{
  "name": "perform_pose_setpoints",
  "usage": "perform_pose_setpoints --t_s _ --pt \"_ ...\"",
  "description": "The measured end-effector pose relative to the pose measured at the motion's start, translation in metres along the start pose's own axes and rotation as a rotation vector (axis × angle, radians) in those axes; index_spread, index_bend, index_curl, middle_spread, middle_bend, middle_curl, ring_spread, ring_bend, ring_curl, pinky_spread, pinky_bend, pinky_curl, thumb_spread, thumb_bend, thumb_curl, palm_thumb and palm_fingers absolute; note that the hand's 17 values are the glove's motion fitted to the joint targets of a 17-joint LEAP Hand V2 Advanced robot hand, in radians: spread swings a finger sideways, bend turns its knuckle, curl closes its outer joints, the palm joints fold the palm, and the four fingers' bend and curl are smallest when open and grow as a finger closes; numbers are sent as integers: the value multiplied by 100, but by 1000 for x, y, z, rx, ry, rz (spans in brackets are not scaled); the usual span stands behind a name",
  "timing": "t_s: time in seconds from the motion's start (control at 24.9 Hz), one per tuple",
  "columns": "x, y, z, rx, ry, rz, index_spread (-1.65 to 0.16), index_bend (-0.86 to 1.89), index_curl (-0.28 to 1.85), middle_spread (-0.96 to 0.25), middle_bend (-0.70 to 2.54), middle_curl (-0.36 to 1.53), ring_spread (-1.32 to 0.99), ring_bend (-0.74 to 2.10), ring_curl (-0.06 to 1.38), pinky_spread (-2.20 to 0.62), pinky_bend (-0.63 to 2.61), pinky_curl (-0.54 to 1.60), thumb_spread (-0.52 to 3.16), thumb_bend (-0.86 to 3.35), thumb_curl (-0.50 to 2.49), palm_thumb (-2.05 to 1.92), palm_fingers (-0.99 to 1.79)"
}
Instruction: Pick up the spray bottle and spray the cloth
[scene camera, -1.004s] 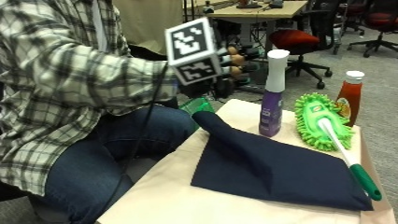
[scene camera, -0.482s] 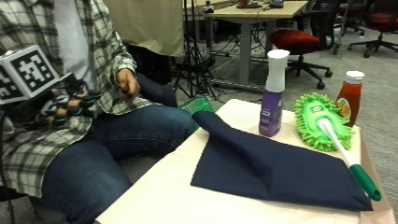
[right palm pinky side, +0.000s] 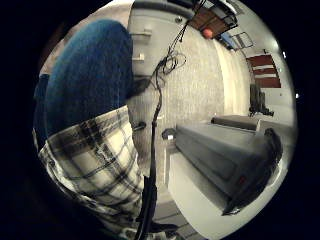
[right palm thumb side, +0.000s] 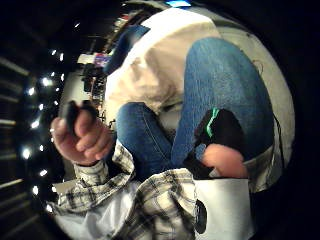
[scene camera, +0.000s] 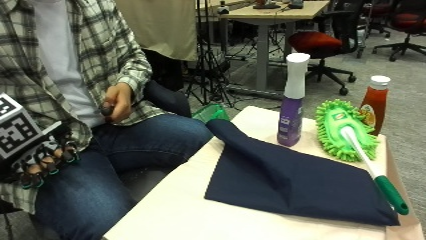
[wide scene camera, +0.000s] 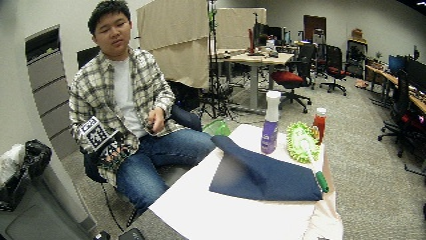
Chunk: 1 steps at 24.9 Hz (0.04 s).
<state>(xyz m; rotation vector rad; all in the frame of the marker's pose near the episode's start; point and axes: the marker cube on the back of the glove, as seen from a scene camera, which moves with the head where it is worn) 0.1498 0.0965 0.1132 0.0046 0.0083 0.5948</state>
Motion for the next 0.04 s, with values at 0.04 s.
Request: perform_pose_setpoints --t_s 0.04 --pt "0 2 3 1 -7 12 -39 13 32 -5 12 27 10 30 35 20 33 37 117 -1 60 75 1"
